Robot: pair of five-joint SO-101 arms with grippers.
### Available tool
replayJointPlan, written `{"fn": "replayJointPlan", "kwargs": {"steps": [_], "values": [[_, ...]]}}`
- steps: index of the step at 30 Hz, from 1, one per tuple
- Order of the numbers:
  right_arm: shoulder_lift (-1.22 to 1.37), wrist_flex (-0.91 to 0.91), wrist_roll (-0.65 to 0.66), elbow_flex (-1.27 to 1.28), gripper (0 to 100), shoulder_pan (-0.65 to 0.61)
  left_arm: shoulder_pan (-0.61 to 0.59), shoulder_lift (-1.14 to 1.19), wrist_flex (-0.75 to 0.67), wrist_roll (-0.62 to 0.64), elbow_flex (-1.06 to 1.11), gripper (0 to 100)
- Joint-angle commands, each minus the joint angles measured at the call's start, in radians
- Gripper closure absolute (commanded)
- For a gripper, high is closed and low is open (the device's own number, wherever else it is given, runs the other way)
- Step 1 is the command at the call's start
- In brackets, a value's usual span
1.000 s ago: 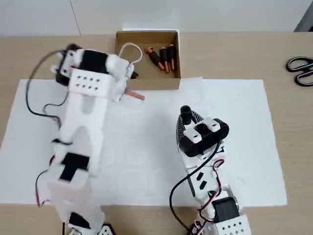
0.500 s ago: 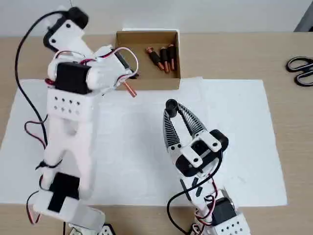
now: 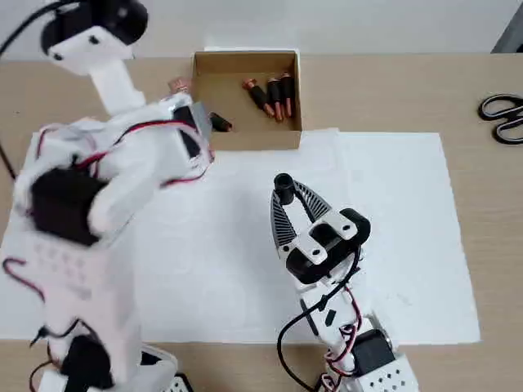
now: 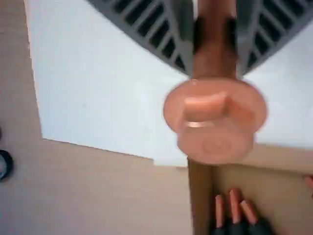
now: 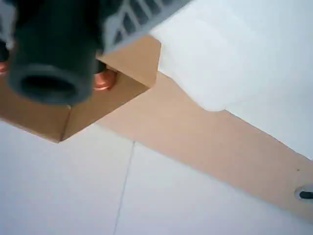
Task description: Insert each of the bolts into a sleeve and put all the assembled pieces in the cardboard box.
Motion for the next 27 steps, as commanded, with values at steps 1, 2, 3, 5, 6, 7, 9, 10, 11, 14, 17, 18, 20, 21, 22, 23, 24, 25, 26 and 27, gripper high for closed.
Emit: {"fn": "replayJointPlan", "kwargs": {"steps": [1, 2, 3, 5, 6, 7, 9, 10, 11, 14, 17, 18, 20, 21, 22, 23, 24, 25, 26, 27], "values": [[-0.021, 0.001, 0.002, 0.005, 99.4, -0.004, 0.061, -0.127, -0.002, -0.066, -0.042, 99], [-0.021, 0.001, 0.002, 0.005, 99.4, -0.004, 0.083, -0.16, 0.0, -0.086, -0.041, 99], [-0.021, 0.001, 0.002, 0.005, 99.4, -0.004, 0.097, -0.184, -0.005, -0.104, -0.031, 99], [-0.022, -0.007, 0.002, 0.005, 99.4, -0.004, 0.109, -0.232, -0.025, -0.146, 0.024, 99], [-0.022, -0.025, 0.002, 0.005, 99.4, -0.004, 0.109, -0.255, -0.043, -0.169, 0.07, 99], [-0.022, -0.047, 0.002, 0.005, 99.4, -0.004, 0.109, -0.276, -0.066, -0.193, 0.122, 99], [-0.022, -0.093, 0.003, 0.005, 99.4, -0.004, 0.112, -0.325, -0.13, -0.227, 0.231, 99], [-0.022, -0.102, 0.006, 0.005, 99.4, -0.004, 0.114, -0.354, -0.18, -0.232, 0.285, 99], [-0.022, -0.108, 0.006, 0.005, 99.4, -0.004, 0.114, -0.382, -0.236, -0.238, 0.346, 99], [-0.022, -0.108, 0.006, 0.005, 99.4, -0.004, 0.115, -0.46, -0.44, -0.285, 0.555, 99], [-0.022, -0.11, 0.006, 0.005, 99.4, -0.004, 0.118, -0.525, -0.672, -0.327, 0.805, 99], [-0.022, -0.11, 0.006, 0.005, 99.4, -0.004, 0.127, -0.545, -0.763, -0.338, 0.889, 99], [-0.022, -0.111, 0.006, 0.005, 99.4, -0.005, 0.147, -0.589, -0.945, -0.353, 1.056, 99], [-0.022, -0.111, 0.006, 0.005, 99.4, -0.005, 0.164, -0.614, -1.045, -0.359, 1.138, 99], [-0.022, -0.111, 0.006, 0.005, 99.4, -0.005, 0.189, -0.635, -1.148, -0.359, 1.216, 99], [-0.022, -0.111, 0.006, 0.005, 99.4, -0.005, 0.212, -0.657, -1.254, -0.358, 1.29, 99], [-0.022, -0.11, 0.006, 0.005, 99.4, -0.005, 0.232, -0.677, -1.358, -0.358, 1.357, 99], [-0.022, -0.108, 0.006, 0.005, 99.4, -0.005, 0.245, -0.69, -1.448, -0.358, 1.412, 99], [-0.022, -0.107, 0.005, 0.005, 99.4, -0.005, 0.255, -0.703, -1.525, -0.358, 1.458, 99], [-0.022, -0.105, 0.005, 0.005, 99.4, -0.005, 0.261, -0.712, -1.576, -0.358, 1.486, 99]]}}
